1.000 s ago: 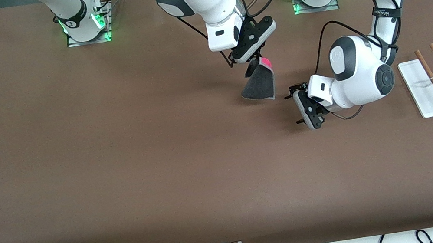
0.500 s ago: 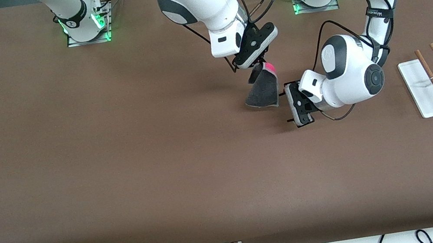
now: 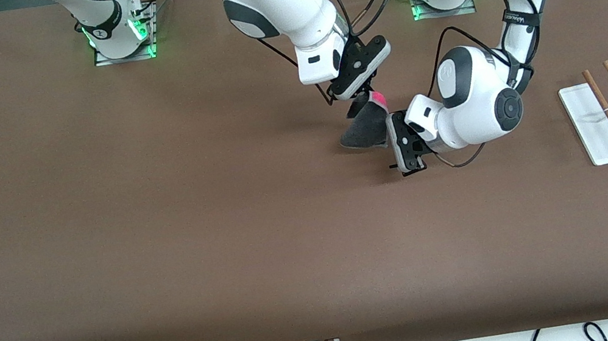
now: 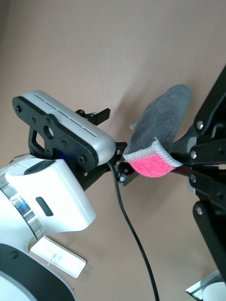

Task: Pass towel and hang on rack
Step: 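Grasp the hanging towel with the left gripper below the right gripper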

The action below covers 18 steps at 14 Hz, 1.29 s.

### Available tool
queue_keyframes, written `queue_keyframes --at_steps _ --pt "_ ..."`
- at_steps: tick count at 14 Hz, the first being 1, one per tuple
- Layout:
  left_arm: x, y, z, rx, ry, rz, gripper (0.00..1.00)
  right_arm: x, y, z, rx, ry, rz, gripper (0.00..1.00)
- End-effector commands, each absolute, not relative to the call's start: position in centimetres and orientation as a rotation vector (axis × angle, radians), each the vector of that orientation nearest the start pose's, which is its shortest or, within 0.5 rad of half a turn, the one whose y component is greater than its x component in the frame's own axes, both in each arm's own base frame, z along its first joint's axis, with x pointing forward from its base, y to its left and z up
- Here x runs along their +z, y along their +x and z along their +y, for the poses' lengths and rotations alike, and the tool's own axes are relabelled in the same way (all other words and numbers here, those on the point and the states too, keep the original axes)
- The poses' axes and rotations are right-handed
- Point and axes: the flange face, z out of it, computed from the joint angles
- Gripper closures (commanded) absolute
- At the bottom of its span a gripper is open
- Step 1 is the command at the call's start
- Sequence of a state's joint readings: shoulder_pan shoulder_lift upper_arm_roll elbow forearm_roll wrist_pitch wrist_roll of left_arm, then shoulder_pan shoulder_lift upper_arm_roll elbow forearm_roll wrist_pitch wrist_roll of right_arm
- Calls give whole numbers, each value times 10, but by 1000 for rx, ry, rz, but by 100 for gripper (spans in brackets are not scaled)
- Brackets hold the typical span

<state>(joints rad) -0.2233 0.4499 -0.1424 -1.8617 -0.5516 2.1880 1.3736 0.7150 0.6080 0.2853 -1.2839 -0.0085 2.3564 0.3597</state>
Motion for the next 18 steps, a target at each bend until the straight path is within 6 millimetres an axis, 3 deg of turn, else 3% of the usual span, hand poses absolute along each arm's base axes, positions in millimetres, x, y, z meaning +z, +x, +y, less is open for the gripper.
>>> queue_keyframes --at_steps 1,3,4,10,13,15,16,17,18 --pt "276 580 -243 -274 -2787 2317 44 464 460 614 -430 -2582 -762 100" --pt "276 578 -247 -269 -2761 2339 74 464 460 614 -432 -2581 -761 100" --pt "277 580 -246 -287 -2753 2331 98 464 460 614 -432 -2581 -761 100" --pt "277 582 -240 -273 -2683 2340 100 464 459 615 -432 -2580 -764 100" --pt "292 585 -238 -288 -2651 2337 100 463 459 615 -429 -2581 -762 100" --pt "298 590 -221 -301 -2677 2302 100 462 459 614 -426 -2584 -761 100" --pt "300 593 -215 -305 -2687 2289 100 462 460 613 -423 -2584 -753 75" --pt "302 594 -208 -300 -2700 2280 100 461 463 611 -427 -2588 -753 1" --pt "302 593 -205 -281 -2710 2284 100 458 464 610 -423 -2595 -754 0"
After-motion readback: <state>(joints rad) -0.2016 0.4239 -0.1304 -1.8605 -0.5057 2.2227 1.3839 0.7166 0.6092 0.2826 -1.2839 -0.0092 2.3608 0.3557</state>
